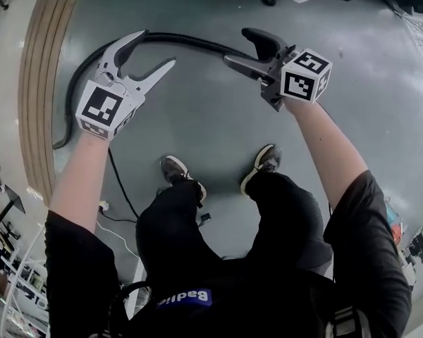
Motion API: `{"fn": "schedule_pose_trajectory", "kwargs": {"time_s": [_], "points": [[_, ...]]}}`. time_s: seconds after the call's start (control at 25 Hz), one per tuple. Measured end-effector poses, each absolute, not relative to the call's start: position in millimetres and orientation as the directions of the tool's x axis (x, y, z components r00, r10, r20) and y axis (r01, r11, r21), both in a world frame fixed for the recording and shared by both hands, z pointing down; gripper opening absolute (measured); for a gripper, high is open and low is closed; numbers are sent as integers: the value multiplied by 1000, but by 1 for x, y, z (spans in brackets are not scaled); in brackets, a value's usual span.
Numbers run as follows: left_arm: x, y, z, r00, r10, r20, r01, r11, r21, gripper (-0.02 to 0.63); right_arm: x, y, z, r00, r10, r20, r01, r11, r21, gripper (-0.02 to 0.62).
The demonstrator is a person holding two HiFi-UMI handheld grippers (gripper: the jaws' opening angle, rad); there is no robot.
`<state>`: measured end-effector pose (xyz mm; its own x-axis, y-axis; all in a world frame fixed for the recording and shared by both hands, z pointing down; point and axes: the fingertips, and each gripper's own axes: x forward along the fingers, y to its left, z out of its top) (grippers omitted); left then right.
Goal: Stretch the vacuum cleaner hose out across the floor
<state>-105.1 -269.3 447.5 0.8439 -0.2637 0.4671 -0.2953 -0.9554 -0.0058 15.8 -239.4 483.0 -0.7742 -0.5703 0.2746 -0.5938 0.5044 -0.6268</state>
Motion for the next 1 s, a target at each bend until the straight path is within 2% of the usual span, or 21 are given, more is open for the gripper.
{"fn": "schedule_pose_trajectory", "kwargs": {"time_s": [0.28, 0.52, 0.8, 1.0], "points": [[-123, -209, 307, 849, -322, 419, -418, -894, 160, 196, -19, -193, 336, -773, -609, 176, -515, 441, -735, 391], [-111, -142, 184, 846, -369, 385, -491, -821, 292, 192, -16, -111, 207, -756, -627, 185, -532, 425, -733, 390], [-46, -74, 13, 891, -283, 355, -389, -880, 275, 192, 25, -27, 64, -740, -627, 243, -598, 448, -665, 390], [-18, -28, -81, 905, -297, 304, -374, -896, 239, 192, 65, 25, -13, -714, -647, 267, -645, 461, -610, 390]]}}
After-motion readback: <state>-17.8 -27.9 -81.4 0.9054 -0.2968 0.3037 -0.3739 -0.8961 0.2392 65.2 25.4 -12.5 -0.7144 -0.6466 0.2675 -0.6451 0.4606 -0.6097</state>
